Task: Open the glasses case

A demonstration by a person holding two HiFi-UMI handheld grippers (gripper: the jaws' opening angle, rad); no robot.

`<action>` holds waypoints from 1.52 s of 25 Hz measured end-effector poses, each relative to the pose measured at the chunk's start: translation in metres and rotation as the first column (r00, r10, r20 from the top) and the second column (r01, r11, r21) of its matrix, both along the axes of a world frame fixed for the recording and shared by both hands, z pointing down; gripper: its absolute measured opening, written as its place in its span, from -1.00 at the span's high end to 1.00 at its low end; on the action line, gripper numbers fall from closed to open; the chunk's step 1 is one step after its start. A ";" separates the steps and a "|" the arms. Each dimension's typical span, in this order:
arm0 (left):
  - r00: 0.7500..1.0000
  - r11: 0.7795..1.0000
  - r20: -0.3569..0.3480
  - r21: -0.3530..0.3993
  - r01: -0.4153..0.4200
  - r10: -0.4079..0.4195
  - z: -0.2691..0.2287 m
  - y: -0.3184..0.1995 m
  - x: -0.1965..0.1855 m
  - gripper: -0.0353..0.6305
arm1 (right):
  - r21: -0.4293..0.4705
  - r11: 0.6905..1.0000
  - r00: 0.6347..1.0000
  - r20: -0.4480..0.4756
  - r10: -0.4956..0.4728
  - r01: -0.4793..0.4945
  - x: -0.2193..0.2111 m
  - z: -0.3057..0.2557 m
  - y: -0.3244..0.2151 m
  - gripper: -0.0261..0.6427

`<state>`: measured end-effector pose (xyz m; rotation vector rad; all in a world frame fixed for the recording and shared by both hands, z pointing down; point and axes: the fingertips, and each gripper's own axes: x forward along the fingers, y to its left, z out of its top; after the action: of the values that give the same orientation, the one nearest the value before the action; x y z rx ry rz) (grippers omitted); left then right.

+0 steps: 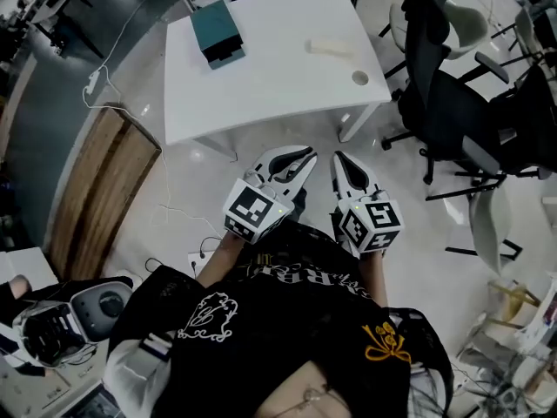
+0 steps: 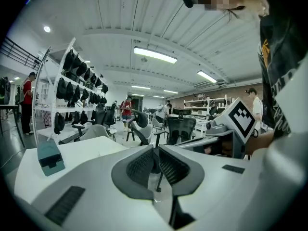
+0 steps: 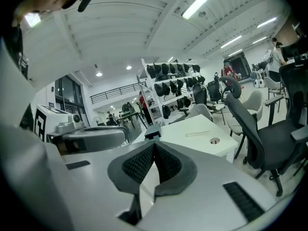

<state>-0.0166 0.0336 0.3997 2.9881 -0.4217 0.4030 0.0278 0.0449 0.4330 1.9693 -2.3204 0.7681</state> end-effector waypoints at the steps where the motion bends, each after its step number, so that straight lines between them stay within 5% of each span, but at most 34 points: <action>1: 1.000 1.000 -0.001 0.005 -0.004 0.004 -0.001 -0.012 0.005 0.76 | -0.004 1.000 1.000 -0.005 0.004 -0.004 0.006 0.000 -0.012 0.88; 20: 0.998 0.998 -0.025 0.014 -0.054 0.055 0.008 -0.207 0.055 0.76 | -0.047 0.995 0.993 -0.084 0.080 -0.084 0.073 0.007 -0.191 0.88; 25: 0.997 0.999 -0.070 -0.006 -0.035 0.034 0.009 -0.227 0.059 0.76 | -0.071 0.993 0.992 -0.096 0.087 -0.094 0.082 0.015 -0.206 0.88; 38: 0.996 0.995 -0.012 -0.047 0.089 -0.089 0.032 -0.261 0.092 0.76 | -0.124 0.992 0.993 -0.119 -0.006 -0.009 0.137 0.041 -0.245 0.88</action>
<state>0.0755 -0.2274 0.4320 2.9126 -0.5344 0.3772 0.1644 -0.2004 0.4739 1.9100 -2.1502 0.7529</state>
